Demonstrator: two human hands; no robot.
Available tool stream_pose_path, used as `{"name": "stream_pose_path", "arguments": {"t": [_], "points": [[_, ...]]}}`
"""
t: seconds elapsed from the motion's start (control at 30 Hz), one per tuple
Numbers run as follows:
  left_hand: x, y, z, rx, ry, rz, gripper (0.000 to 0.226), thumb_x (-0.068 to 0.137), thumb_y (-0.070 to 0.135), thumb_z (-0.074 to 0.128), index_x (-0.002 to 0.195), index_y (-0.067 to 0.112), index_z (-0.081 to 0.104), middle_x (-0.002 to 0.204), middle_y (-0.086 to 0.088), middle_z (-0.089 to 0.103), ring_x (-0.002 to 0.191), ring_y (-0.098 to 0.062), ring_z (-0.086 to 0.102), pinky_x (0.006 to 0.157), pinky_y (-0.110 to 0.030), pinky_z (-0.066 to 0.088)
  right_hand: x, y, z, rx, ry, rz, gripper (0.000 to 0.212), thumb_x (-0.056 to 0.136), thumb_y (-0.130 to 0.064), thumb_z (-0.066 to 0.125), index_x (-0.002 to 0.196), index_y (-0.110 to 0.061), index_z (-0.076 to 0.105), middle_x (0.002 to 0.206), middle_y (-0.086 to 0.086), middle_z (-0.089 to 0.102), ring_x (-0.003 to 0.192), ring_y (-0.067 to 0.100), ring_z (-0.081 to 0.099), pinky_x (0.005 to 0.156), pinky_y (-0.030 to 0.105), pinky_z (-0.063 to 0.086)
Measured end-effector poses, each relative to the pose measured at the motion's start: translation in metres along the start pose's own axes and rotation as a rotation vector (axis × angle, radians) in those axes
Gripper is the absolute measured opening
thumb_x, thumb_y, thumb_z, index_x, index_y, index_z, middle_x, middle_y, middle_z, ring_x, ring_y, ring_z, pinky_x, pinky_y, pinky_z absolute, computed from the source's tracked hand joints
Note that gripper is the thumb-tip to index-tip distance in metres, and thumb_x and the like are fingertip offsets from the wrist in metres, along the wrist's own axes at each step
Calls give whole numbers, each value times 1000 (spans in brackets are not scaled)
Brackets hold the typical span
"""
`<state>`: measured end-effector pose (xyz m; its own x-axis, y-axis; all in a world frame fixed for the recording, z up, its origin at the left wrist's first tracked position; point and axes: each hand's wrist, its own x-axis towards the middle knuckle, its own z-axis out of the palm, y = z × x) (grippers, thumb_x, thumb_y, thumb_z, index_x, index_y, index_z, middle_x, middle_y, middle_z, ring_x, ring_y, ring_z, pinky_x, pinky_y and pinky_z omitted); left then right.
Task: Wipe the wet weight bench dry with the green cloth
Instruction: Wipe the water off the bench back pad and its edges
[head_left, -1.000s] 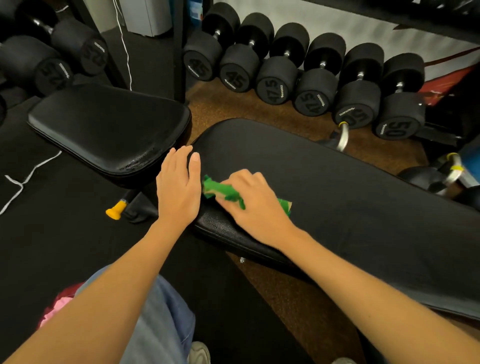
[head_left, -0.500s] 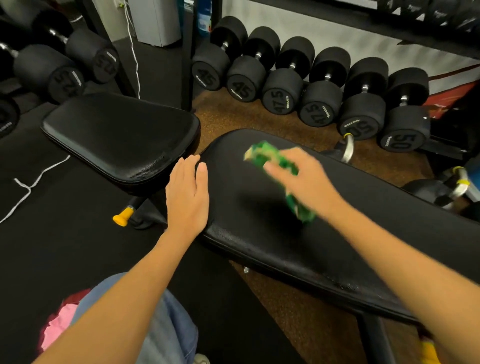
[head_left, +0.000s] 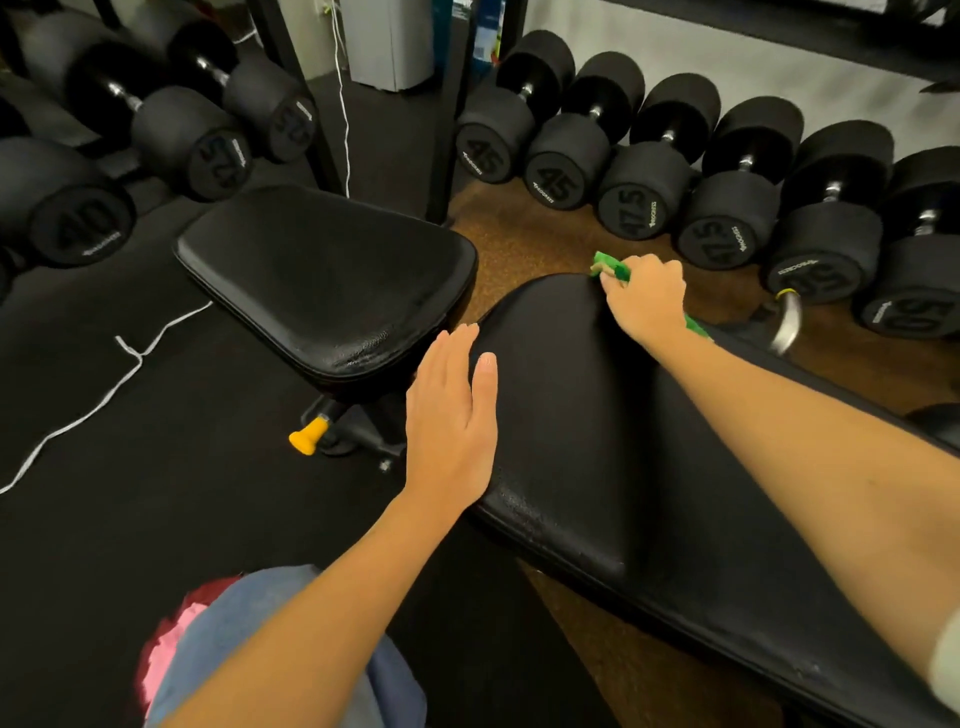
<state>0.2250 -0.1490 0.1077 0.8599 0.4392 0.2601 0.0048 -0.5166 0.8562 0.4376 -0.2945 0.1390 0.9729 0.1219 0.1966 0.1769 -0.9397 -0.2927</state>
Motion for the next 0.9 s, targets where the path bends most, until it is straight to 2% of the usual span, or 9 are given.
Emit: {"name": "stream_pose_path", "arguments": {"t": [0.23, 0.37, 0.47, 0.53, 0.57, 0.6, 0.67, 0.8, 0.9], "points": [[-2, 4, -4, -162, 25, -114, 55, 100, 47, 26, 149, 22, 27, 153, 7, 29, 143, -4, 17, 118, -31, 15, -14, -43, 6, 164, -65, -240, 29, 97, -27, 48, 115, -10, 63, 110, 12, 60, 107, 33, 43, 89, 41, 36], [6, 10, -16, -332, 99, -197, 48, 104, 39, 28, 148, 21, 28, 151, 9, 31, 137, 1, 24, 110, -16, 17, -31, -60, 10, 204, -118, -379, 23, 96, -29, 50, 103, -15, 66, 94, 7, 61, 97, 32, 47, 81, 40, 36], [16, 8, -32, -356, 228, -198, 47, 103, 38, 27, 145, 19, 35, 144, 8, 39, 131, 0, 33, 109, -19, 23, -54, -68, 5, 275, -152, -432, 22, 96, -28, 52, 103, -14, 67, 96, 7, 61, 96, 28, 44, 81, 41, 37], [20, 7, -44, -358, 270, -166, 40, 102, 36, 27, 137, 25, 44, 129, 15, 46, 119, 8, 39, 103, -15, 26, -72, -74, 1, 305, -171, -482, 21, 96, -27, 53, 103, -13, 67, 99, 4, 63, 96, 26, 42, 83, 41, 37], [22, 8, -49, -342, 279, -137, 31, 103, 31, 27, 125, 33, 48, 117, 20, 47, 107, 16, 41, 97, -9, 28, -81, -77, 1, 324, -183, -515, 19, 96, -27, 53, 102, -14, 67, 97, -1, 62, 95, 24, 42, 83, 39, 37], [23, 10, -53, -308, 285, -110, 25, 104, 26, 27, 107, 42, 46, 102, 23, 45, 94, 21, 42, 88, -4, 29, -91, -78, 1, 343, -194, -554, 17, 95, -27, 54, 102, -17, 67, 96, -6, 60, 93, 21, 41, 82, 35, 35], [23, 15, -59, -244, 308, -72, 33, 104, 18, 25, 84, 44, 31, 83, 23, 33, 77, 26, 40, 76, 1, 30, -109, -80, 1, 359, -214, -629, 17, 94, -29, 56, 106, -22, 66, 98, -10, 60, 91, 17, 43, 81, 29, 32], [21, 17, -61, -220, 313, -110, 32, 105, 24, 25, 79, 43, 29, 80, 21, 33, 73, 23, 38, 73, -1, 30, -147, -80, -5, 388, -257, -735, 20, 92, -29, 59, 110, -24, 65, 106, -9, 64, 94, 14, 53, 87, 23, 30], [15, 18, -55, -223, 289, -127, 30, 104, 29, 25, 78, 43, 29, 79, 20, 34, 71, 21, 38, 72, -3, 30, -174, -78, -15, 407, -314, -791, 22, 91, -26, 60, 112, -19, 65, 106, -7, 65, 94, 14, 54, 92, 30, 33]]}}
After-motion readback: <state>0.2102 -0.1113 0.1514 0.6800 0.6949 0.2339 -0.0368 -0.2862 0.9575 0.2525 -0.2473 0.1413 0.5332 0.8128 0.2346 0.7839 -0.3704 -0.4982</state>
